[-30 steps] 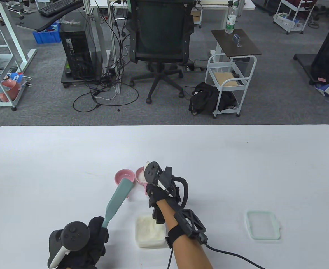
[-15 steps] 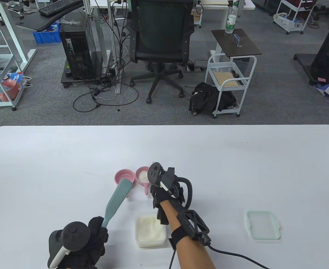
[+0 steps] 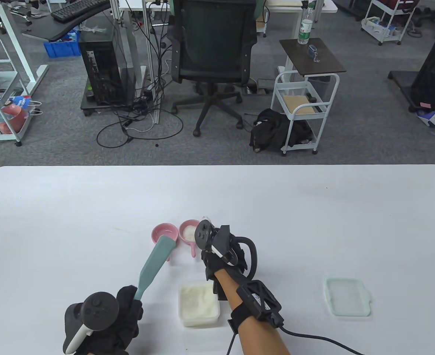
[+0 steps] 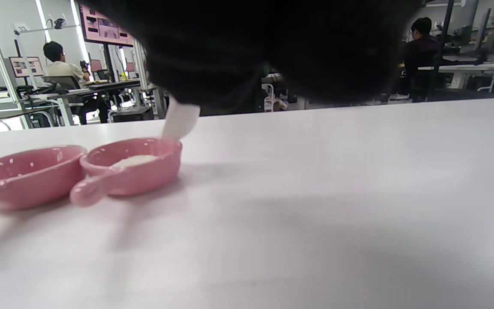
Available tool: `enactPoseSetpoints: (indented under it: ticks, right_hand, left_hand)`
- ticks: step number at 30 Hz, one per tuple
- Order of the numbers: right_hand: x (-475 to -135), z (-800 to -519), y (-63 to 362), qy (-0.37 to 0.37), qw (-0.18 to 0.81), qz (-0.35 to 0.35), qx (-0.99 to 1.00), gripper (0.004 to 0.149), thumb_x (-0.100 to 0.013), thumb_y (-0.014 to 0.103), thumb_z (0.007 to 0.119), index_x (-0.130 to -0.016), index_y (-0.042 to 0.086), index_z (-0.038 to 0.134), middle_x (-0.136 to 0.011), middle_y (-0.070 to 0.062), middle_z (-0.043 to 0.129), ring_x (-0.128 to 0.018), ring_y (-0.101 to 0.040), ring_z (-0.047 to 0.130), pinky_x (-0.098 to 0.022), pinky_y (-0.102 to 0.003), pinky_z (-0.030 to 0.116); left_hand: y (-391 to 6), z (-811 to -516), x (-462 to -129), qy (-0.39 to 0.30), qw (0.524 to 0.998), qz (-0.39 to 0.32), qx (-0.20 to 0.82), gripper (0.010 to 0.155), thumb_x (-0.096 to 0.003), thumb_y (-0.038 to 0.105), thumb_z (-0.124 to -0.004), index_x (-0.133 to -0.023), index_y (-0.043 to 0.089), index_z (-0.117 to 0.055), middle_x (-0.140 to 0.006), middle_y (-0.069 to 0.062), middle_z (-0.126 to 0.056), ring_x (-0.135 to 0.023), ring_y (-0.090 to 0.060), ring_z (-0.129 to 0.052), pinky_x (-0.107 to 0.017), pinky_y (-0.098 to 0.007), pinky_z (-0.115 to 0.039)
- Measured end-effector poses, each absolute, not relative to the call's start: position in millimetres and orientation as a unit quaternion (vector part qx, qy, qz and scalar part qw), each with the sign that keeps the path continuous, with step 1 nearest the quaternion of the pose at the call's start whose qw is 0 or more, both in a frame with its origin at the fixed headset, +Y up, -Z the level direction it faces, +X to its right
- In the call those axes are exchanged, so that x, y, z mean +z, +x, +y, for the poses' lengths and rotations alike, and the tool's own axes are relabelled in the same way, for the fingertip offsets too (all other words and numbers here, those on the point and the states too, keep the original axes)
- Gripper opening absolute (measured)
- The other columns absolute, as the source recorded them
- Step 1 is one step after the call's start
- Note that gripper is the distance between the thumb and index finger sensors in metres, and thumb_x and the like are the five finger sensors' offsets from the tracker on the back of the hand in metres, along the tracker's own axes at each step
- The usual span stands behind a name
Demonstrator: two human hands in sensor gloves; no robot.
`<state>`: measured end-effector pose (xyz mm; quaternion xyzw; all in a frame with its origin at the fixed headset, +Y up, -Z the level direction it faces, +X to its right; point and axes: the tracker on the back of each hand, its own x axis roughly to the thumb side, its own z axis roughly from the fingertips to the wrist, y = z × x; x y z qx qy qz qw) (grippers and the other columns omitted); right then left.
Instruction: Scoop white sugar with coffee spoon and level it off using dessert spatula
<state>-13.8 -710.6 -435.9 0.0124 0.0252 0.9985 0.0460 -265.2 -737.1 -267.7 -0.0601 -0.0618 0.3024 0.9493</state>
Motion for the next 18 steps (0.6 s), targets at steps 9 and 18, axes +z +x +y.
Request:
enactPoseSetpoints:
  ticks: [9,18]
  right_hand:
    - [-431.3,-707.3,-20.6,0.023,0.010,0.009,1.000,0.042,-0.065,0.031,0.065,-0.092,0.002,0.079,-0.048,-0.009,0.097,-0.015,0.001,0.088,-0.022,-0.027,0.094]
    - [-429.3,-705.2,-21.6,0.018,-0.006,0.006,1.000,0.042,-0.065,0.030,0.065,-0.092,0.002,0.079,-0.048,-0.009,0.097,-0.015,0.001,0.088,-0.022,-0.027,0.094]
  left_hand:
    - [-265.4,-736.8,-267.8,-0.059,0.950,-0.061,0.302,0.059,-0.0625,0.028,-0.055,-0.109,-0.008,-0.051,-0.075,-0.012,-0.096,-0.038,-0.010,-0.108,-0.056,-0.049,-0.089]
    - [-265.3,-736.8,-267.8,-0.060,0.950,-0.061,0.301,0.059,-0.0625,0.029,-0.055,-0.109,-0.008,-0.051,-0.075,-0.012,-0.096,-0.038,-0.010,-0.108,-0.056,-0.049,-0.089]
